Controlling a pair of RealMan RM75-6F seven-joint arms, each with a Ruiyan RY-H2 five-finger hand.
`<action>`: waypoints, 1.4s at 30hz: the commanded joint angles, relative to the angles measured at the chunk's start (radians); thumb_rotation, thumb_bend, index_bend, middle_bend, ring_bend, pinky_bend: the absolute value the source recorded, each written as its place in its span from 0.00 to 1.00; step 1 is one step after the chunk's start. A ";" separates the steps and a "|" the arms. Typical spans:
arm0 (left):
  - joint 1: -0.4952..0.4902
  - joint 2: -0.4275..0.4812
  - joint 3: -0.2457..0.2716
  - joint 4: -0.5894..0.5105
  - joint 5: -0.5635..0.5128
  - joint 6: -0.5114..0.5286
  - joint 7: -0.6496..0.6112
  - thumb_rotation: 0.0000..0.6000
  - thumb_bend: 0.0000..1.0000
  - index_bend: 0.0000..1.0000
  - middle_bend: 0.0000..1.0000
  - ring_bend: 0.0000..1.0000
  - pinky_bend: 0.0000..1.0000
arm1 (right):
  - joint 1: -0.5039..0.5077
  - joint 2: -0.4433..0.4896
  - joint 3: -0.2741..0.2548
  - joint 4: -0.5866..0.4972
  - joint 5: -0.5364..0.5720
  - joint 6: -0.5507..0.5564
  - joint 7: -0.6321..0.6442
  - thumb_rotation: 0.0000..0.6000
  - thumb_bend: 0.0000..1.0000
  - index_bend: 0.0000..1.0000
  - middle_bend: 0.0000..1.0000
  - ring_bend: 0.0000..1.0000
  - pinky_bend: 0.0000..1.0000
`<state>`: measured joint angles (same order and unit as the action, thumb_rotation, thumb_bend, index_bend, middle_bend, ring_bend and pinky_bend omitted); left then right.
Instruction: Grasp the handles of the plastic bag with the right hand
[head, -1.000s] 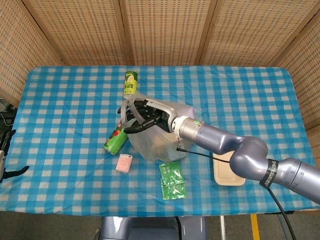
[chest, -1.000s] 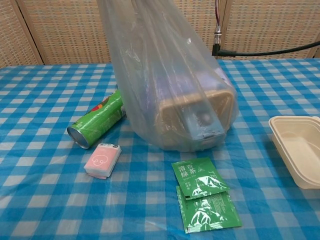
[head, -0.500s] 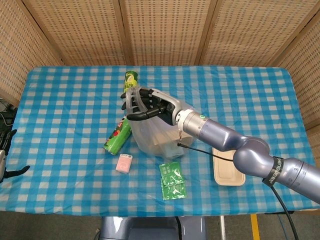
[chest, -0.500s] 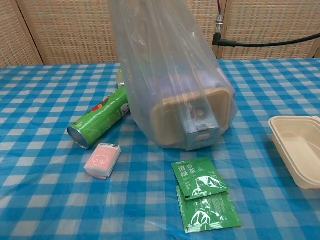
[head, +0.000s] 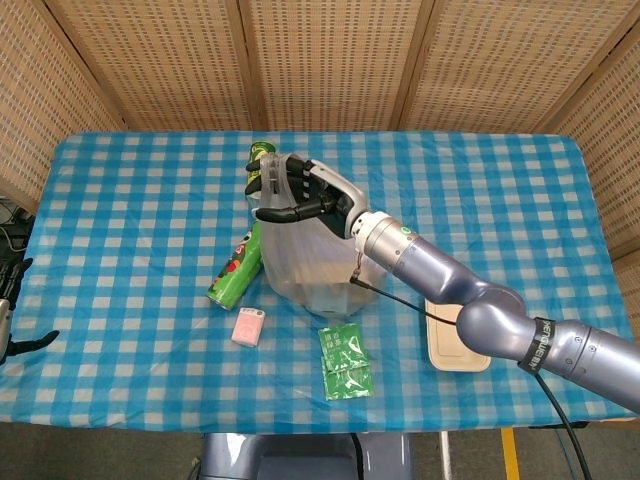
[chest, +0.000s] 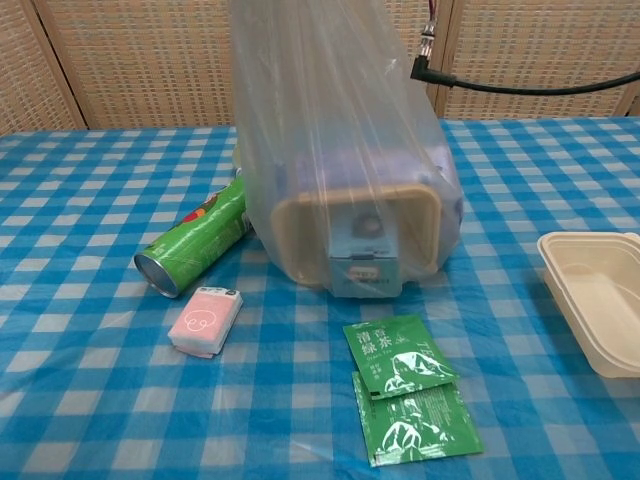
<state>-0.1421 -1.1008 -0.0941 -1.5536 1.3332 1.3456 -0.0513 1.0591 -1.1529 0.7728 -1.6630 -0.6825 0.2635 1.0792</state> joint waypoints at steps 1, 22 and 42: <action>-0.001 0.000 0.000 0.000 -0.001 -0.001 0.001 1.00 0.00 0.00 0.00 0.00 0.00 | 0.008 -0.012 -0.027 -0.017 0.027 0.069 -0.041 1.00 0.00 0.33 0.47 0.25 0.12; -0.001 -0.001 -0.001 0.004 -0.006 -0.004 -0.001 1.00 0.00 0.00 0.00 0.00 0.00 | -0.017 -0.024 0.017 -0.010 0.094 -0.020 -0.067 1.00 0.50 0.68 0.73 0.57 0.80; -0.003 -0.001 0.001 0.003 -0.005 -0.009 -0.003 1.00 0.00 0.00 0.00 0.00 0.00 | 0.061 0.074 -0.156 -0.032 0.164 0.102 -0.254 1.00 1.00 0.91 0.83 0.88 1.00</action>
<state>-0.1456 -1.1018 -0.0932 -1.5504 1.3282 1.3371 -0.0538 1.1099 -1.0921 0.6316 -1.6876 -0.5321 0.3598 0.8411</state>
